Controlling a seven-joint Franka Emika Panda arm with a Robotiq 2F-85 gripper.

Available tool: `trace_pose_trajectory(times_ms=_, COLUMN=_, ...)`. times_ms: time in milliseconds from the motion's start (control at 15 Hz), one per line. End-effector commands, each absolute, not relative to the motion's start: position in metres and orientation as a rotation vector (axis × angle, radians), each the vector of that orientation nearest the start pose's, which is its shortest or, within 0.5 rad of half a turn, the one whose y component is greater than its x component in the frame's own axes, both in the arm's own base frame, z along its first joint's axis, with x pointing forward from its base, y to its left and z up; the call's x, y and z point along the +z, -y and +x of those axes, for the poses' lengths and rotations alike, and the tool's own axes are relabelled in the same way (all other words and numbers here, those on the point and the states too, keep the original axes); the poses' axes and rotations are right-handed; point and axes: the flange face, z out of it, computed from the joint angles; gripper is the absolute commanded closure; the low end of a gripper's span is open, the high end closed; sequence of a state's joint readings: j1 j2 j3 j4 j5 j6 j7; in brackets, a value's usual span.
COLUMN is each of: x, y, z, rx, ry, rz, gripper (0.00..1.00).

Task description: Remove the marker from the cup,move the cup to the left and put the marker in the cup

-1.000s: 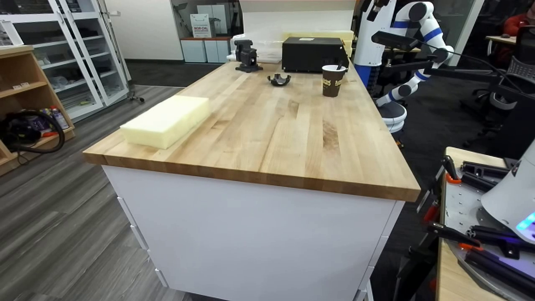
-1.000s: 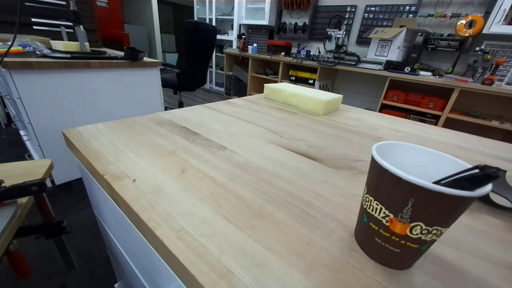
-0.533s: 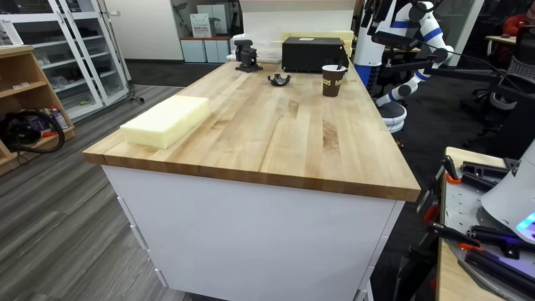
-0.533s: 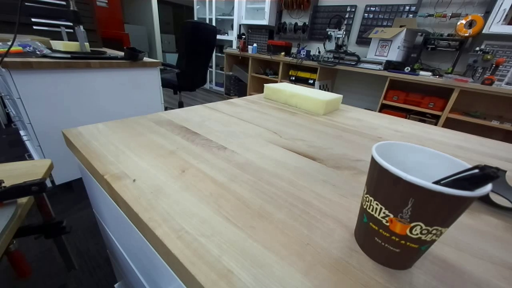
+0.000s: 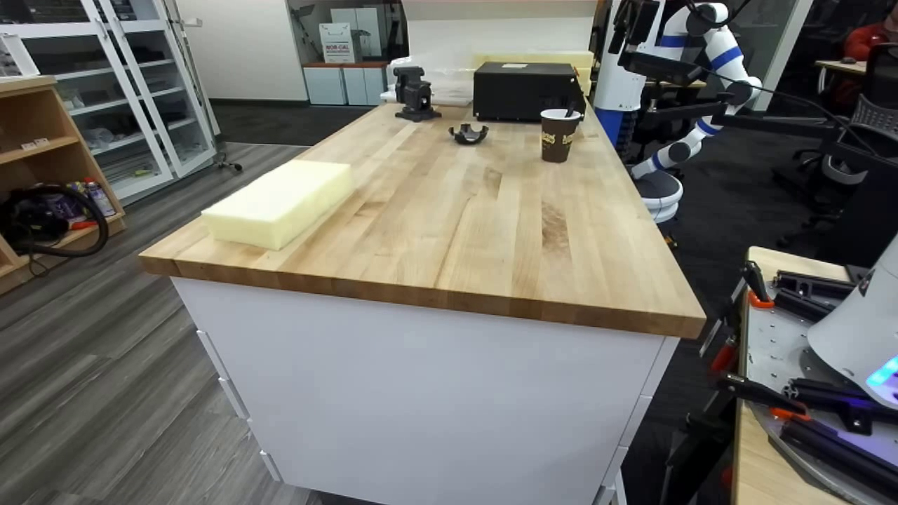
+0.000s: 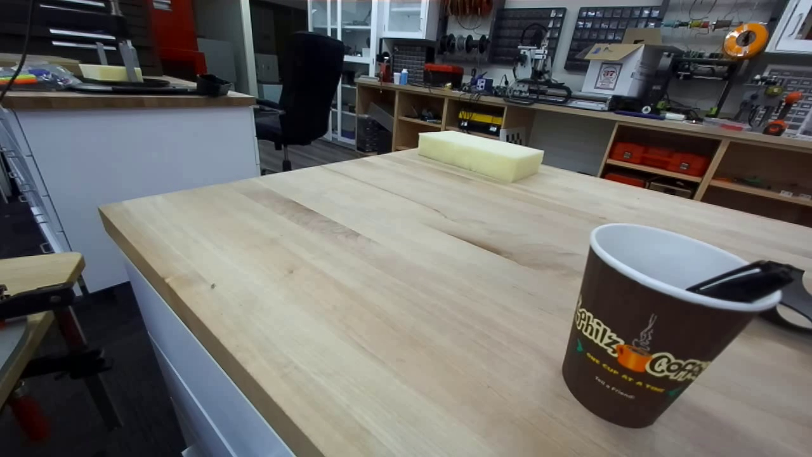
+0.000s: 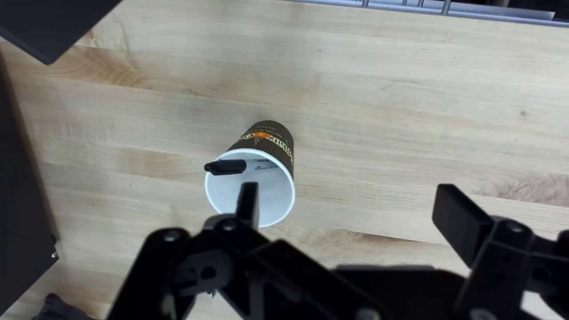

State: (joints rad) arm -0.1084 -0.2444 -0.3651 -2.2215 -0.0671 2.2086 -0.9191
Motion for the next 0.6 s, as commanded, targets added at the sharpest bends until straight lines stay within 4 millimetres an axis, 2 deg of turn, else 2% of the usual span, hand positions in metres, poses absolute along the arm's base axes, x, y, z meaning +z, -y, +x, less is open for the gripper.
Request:
trace_pose_trajectory(times_ms=0, x=0.487, y=0.246, z=0.449, rx=-0.292, ry=0.701, rz=-3.155, gripper=0.0)
trace_pose_trajectory(times_ms=533, x=0.468, y=0.253, z=0.485, rx=-0.328, ry=0.62, rz=-3.107, gripper=0.0)
